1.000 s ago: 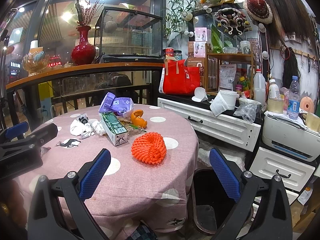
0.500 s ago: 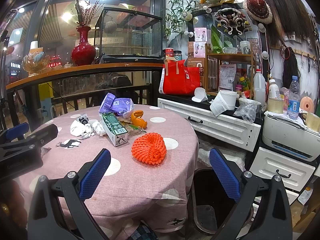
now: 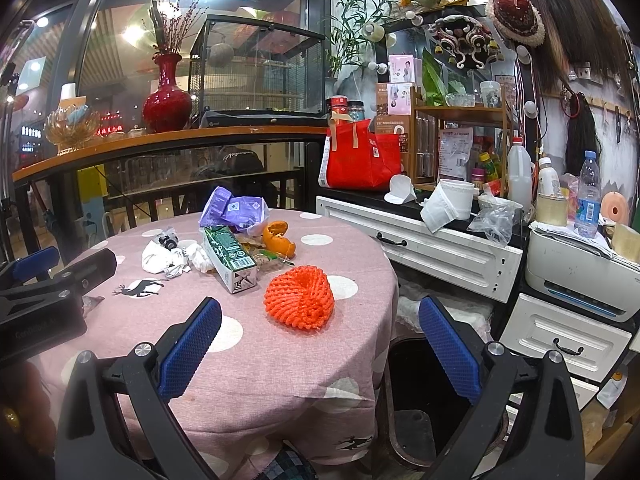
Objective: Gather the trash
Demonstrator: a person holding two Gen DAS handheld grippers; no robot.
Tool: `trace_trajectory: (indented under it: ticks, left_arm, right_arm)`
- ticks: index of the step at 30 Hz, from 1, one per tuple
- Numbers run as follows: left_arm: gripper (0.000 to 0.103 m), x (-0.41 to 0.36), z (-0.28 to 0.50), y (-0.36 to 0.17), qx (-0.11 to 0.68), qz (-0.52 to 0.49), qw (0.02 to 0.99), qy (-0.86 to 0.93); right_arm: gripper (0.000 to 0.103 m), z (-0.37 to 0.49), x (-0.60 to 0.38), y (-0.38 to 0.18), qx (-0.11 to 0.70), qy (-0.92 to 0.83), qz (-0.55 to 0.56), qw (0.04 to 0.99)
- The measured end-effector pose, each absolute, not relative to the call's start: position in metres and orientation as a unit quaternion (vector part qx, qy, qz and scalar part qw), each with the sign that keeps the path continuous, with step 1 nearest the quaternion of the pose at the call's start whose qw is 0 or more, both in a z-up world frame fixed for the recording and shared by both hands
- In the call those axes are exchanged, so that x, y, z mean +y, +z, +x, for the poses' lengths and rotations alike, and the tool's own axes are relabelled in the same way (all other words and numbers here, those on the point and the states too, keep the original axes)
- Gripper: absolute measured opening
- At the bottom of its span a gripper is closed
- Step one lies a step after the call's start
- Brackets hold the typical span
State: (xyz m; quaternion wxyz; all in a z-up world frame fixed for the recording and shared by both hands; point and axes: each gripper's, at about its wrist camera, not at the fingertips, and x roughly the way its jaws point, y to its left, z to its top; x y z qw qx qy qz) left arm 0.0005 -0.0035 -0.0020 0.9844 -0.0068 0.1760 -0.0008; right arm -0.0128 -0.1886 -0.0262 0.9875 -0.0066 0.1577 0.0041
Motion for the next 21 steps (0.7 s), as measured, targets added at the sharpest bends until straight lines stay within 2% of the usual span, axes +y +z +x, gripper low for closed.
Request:
trace_trajectory:
  ticks: [21]
  left_arm:
    - [0.098, -0.0041, 0.0042, -0.0050, 0.182, -0.006, 0.983, -0.002]
  right_arm:
    - [0.097, -0.0088, -0.1885, -0.0296, 0.166, 0.005, -0.008, 0.986]
